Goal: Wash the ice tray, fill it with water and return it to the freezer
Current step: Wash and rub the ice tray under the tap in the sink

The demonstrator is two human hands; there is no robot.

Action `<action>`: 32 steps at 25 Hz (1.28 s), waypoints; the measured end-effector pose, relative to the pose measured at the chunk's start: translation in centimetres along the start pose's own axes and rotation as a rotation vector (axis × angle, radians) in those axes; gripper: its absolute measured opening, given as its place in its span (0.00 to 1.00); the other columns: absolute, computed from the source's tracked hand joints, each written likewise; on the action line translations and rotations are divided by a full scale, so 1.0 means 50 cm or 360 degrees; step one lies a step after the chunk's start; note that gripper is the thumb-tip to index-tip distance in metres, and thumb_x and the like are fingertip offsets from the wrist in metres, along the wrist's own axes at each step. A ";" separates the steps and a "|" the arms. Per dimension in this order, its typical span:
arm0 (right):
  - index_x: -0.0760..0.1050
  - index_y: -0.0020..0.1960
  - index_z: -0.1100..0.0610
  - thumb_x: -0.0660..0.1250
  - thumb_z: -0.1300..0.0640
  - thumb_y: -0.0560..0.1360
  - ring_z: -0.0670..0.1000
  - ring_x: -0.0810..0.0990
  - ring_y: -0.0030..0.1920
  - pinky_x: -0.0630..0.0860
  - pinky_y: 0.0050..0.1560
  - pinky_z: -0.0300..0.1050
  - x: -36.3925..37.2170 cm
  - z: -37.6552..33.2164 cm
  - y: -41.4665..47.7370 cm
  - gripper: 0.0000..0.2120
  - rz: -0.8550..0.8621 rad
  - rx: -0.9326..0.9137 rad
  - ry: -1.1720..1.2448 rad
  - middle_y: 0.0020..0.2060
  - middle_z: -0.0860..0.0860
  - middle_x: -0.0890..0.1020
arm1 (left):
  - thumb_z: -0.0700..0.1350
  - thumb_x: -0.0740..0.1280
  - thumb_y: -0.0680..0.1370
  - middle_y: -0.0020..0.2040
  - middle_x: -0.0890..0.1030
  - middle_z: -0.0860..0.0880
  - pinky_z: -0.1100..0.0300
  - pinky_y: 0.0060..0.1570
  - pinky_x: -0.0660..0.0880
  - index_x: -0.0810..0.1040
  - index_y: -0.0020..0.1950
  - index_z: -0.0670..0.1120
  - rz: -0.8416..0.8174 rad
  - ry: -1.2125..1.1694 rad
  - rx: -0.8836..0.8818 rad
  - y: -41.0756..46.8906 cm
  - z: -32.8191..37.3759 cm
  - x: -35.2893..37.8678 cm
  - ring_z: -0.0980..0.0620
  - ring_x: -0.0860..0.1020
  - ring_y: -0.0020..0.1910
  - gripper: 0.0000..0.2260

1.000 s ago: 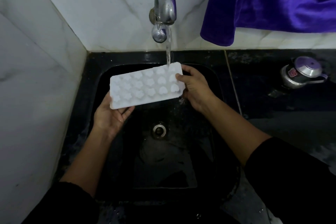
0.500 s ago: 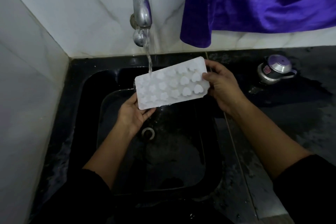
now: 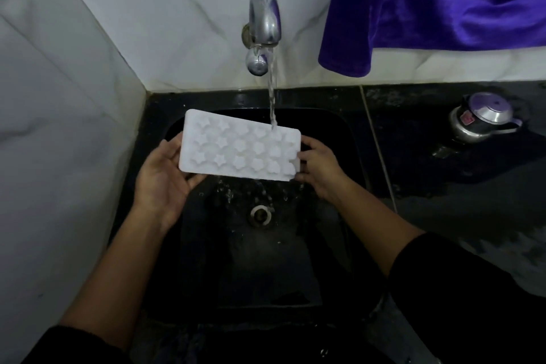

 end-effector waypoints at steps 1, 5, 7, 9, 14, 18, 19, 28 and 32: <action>0.76 0.69 0.55 0.59 0.71 0.78 0.56 0.86 0.48 0.84 0.37 0.48 0.015 -0.007 -0.002 0.23 -0.0042 -0.0023 -0.0031 0.57 0.59 0.85 | 0.54 0.56 0.86 0.69 0.82 0.47 0.43 0.65 0.77 0.76 0.74 0.46 0.0046 -0.0038 0.0016 0.000 -0.002 -0.020 0.45 0.80 0.69 0.21; 0.77 0.68 0.55 0.60 0.70 0.79 0.54 0.88 0.44 0.84 0.37 0.47 0.023 -0.056 -0.015 0.21 -0.0134 -0.0196 -0.0157 0.54 0.58 0.86 | 0.56 0.52 0.87 0.69 0.82 0.48 0.44 0.62 0.78 0.75 0.76 0.48 0.0192 -0.0232 -0.0044 0.016 -0.041 -0.053 0.45 0.80 0.69 0.23; 0.78 0.68 0.54 0.61 0.69 0.79 0.56 0.88 0.47 0.86 0.43 0.52 0.002 -0.085 -0.026 0.22 -0.0115 -0.0301 -0.0206 0.52 0.56 0.87 | 0.57 0.51 0.88 0.67 0.83 0.48 0.45 0.58 0.79 0.76 0.74 0.49 0.0218 -0.0285 -0.0117 0.027 -0.068 -0.031 0.44 0.80 0.68 0.23; 0.80 0.66 0.51 0.62 0.69 0.78 0.57 0.88 0.50 0.85 0.47 0.55 -0.027 -0.114 -0.036 0.22 -0.0063 -0.0389 -0.0220 0.51 0.54 0.88 | 0.58 0.50 0.88 0.67 0.84 0.48 0.44 0.58 0.79 0.76 0.74 0.50 0.0178 -0.0302 -0.0187 0.039 -0.094 0.010 0.43 0.80 0.68 0.23; 0.80 0.64 0.52 0.62 0.70 0.77 0.56 0.88 0.50 0.86 0.47 0.54 -0.117 -0.143 -0.045 0.21 0.0148 -0.0466 -0.0126 0.50 0.54 0.88 | 0.58 0.50 0.88 0.66 0.84 0.49 0.44 0.60 0.79 0.75 0.75 0.51 0.0075 -0.0231 -0.0233 0.076 -0.092 0.128 0.44 0.81 0.67 0.23; 0.79 0.62 0.52 0.64 0.70 0.77 0.56 0.88 0.48 0.86 0.45 0.53 -0.159 -0.106 -0.042 0.20 0.0287 -0.0342 -0.0009 0.50 0.54 0.88 | 0.58 0.51 0.87 0.68 0.83 0.49 0.43 0.65 0.77 0.75 0.75 0.49 -0.0076 -0.0137 -0.0186 0.076 -0.056 0.150 0.44 0.81 0.68 0.23; 0.78 0.62 0.52 0.64 0.70 0.77 0.57 0.88 0.49 0.86 0.44 0.52 -0.156 -0.090 -0.039 0.19 0.0294 -0.0293 -0.0007 0.52 0.56 0.87 | 0.59 0.51 0.87 0.68 0.83 0.49 0.43 0.65 0.77 0.75 0.75 0.49 -0.0105 -0.0111 -0.0172 0.069 -0.048 0.143 0.45 0.81 0.68 0.24; 0.74 0.71 0.58 0.63 0.72 0.76 0.58 0.86 0.51 0.85 0.49 0.55 0.006 -0.010 -0.013 0.25 -0.0045 -0.0258 -0.0298 0.53 0.60 0.85 | 0.56 0.55 0.87 0.66 0.84 0.50 0.46 0.57 0.80 0.76 0.75 0.49 0.0274 -0.0180 -0.0084 0.017 -0.062 -0.051 0.47 0.81 0.67 0.21; 0.74 0.73 0.53 0.68 0.71 0.74 0.52 0.84 0.51 0.81 0.50 0.46 0.000 -0.053 -0.024 0.30 -0.0332 -0.0757 -0.0908 0.51 0.53 0.82 | 0.34 0.56 0.83 0.62 0.85 0.44 0.57 0.45 0.85 0.81 0.67 0.45 0.0359 -0.0007 -0.0199 0.042 -0.099 -0.079 0.45 0.84 0.62 0.18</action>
Point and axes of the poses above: each hand's wrist, its own y-axis towards the middle knuckle, its own x-axis out of the palm, z = x × y, the point moved 1 cm from there along y, towards the middle knuckle
